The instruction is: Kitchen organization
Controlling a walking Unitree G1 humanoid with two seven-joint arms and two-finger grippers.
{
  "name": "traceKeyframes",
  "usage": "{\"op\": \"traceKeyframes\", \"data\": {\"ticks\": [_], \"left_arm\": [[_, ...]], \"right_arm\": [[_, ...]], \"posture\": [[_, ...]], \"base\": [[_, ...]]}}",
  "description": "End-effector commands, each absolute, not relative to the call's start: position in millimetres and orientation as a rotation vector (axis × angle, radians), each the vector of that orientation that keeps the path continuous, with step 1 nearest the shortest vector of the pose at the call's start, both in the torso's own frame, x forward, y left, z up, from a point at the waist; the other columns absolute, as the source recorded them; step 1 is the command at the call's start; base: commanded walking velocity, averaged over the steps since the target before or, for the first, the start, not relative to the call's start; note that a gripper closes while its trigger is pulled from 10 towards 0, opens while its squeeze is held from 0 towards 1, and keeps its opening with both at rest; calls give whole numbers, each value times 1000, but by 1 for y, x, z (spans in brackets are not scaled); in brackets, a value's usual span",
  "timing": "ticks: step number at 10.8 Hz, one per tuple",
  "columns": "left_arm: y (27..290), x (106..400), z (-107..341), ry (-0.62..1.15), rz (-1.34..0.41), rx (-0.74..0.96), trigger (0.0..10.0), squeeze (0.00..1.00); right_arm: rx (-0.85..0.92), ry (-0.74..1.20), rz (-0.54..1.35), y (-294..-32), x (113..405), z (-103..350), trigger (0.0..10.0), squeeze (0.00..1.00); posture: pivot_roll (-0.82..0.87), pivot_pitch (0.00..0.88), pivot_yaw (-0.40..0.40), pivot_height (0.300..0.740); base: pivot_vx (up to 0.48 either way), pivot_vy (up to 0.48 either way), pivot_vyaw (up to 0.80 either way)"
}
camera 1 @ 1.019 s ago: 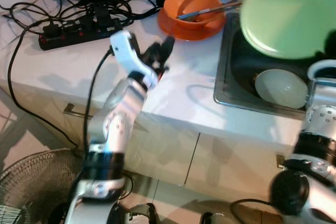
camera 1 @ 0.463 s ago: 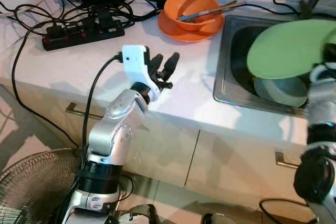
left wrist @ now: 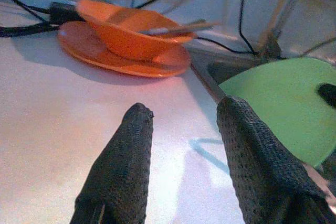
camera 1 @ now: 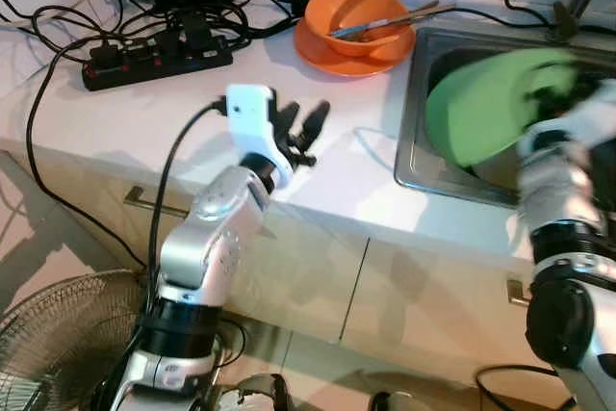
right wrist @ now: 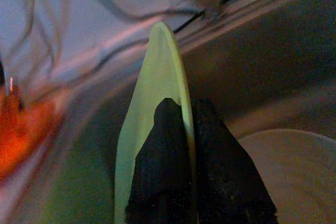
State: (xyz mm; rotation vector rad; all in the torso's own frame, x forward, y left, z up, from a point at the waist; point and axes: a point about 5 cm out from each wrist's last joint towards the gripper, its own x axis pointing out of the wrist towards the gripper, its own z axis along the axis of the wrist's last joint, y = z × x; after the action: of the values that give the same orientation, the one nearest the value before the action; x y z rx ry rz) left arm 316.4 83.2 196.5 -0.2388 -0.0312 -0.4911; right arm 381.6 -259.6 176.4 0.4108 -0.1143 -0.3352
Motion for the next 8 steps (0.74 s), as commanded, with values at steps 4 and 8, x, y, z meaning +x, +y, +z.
{"op": "traceKeyframes", "data": {"ticks": [4, 8], "left_arm": [[81, 312, 197, -22, -512, -209, 10000, 0], [81, 313, 195, -12, -516, -219, 10000, 0]], "right_arm": [[332, -91, -253, -238, 392, 181, 10000, 463], [288, -64, -209, -226, 393, 175, 10000, 0]], "posture": [[92, 91, 31, 740], [88, 98, 40, 740]], "base": [[0, 0, 0], [0, 0, 0]]}}
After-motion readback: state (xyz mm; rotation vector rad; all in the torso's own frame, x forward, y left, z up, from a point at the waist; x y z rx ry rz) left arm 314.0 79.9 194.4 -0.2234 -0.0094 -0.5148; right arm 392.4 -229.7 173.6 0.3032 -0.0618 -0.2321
